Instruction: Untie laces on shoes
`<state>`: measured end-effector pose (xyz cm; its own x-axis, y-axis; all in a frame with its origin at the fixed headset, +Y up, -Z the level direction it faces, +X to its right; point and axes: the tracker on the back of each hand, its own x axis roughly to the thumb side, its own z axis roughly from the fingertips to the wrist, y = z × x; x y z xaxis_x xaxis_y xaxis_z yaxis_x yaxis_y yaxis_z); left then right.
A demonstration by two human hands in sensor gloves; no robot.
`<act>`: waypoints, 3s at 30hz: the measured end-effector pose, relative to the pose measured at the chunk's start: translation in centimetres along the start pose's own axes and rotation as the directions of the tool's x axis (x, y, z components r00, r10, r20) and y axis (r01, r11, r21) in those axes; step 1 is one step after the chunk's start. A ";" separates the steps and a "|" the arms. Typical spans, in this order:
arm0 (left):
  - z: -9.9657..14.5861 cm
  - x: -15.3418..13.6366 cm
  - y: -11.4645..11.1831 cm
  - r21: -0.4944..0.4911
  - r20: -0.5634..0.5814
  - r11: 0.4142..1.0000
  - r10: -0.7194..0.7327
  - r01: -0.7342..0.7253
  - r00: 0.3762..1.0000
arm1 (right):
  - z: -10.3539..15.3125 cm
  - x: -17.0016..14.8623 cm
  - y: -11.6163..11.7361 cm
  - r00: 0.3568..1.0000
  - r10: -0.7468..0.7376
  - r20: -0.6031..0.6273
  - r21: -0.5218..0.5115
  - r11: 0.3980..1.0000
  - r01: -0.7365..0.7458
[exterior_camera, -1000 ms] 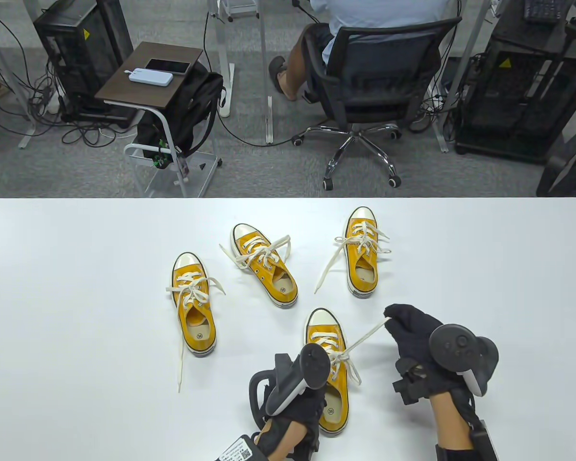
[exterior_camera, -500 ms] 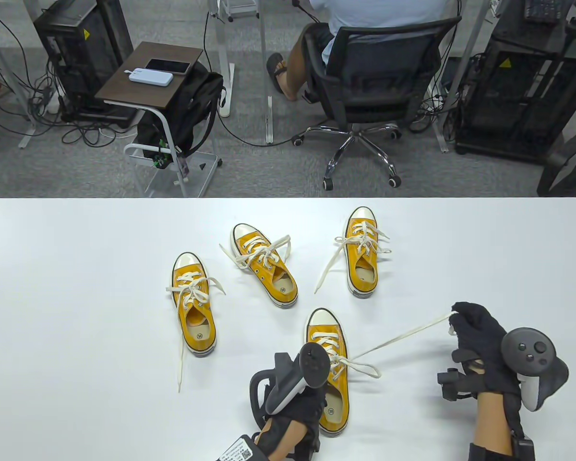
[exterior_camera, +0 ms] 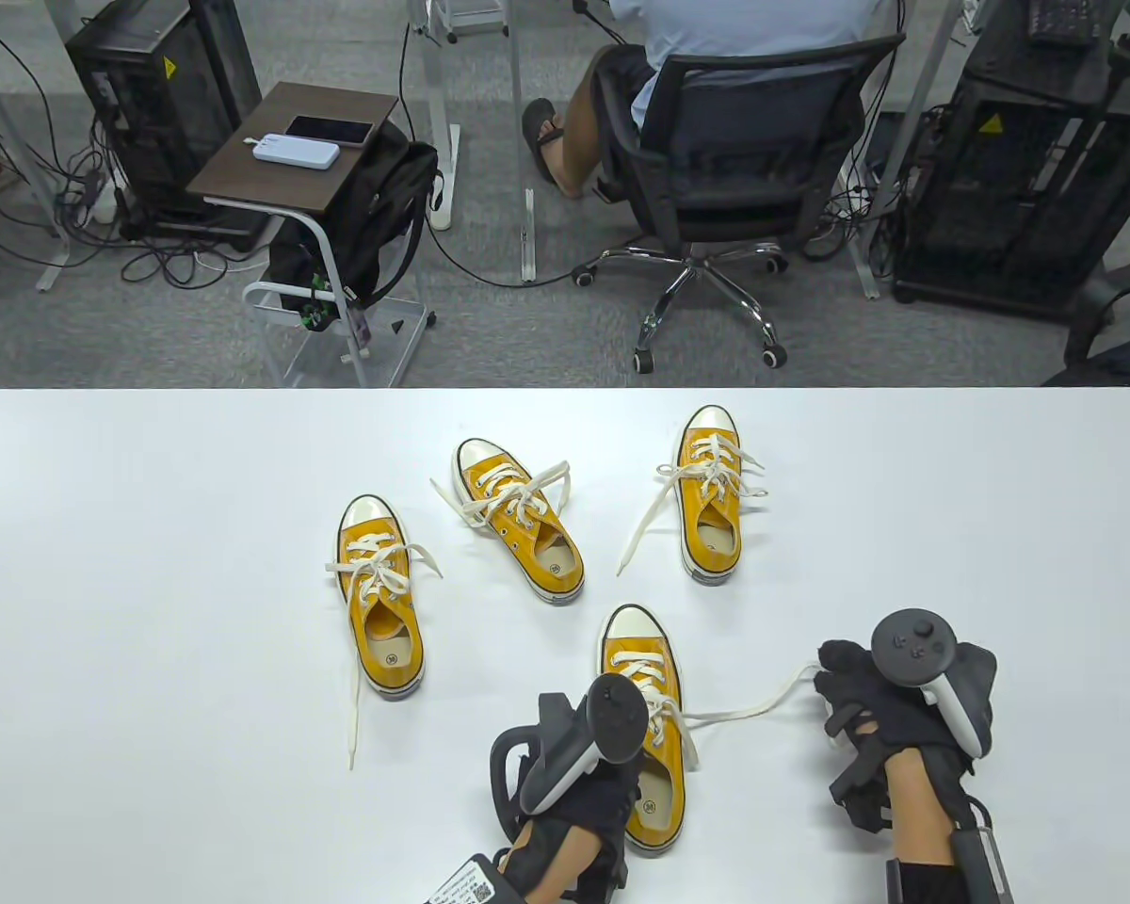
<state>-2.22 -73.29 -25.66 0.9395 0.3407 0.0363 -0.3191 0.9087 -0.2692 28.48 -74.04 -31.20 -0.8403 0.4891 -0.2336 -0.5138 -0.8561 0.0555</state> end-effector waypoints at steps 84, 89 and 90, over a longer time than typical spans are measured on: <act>-0.8 -3.2 0.4 0.044 0.039 0.849 0.525 -0.526 0.850 | 4.4 10.5 5.3 0.823 0.009 0.568 0.071 0.996 -0.060; -0.7 -3.2 0.4 0.063 0.032 0.853 0.517 -0.518 0.856 | 4.7 11.3 6.3 0.806 0.056 0.589 0.029 0.995 -0.091; -0.8 -3.3 0.4 0.069 0.012 0.854 0.517 -0.516 0.856 | 4.7 11.2 6.1 0.810 0.056 0.584 0.021 0.996 -0.084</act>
<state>-5.32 -74.23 -26.63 0.6377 0.7642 -0.0963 -0.7661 0.6163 -0.1822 15.17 -73.01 -28.93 -0.8102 0.4457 0.3808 -0.4450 -0.8904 0.0954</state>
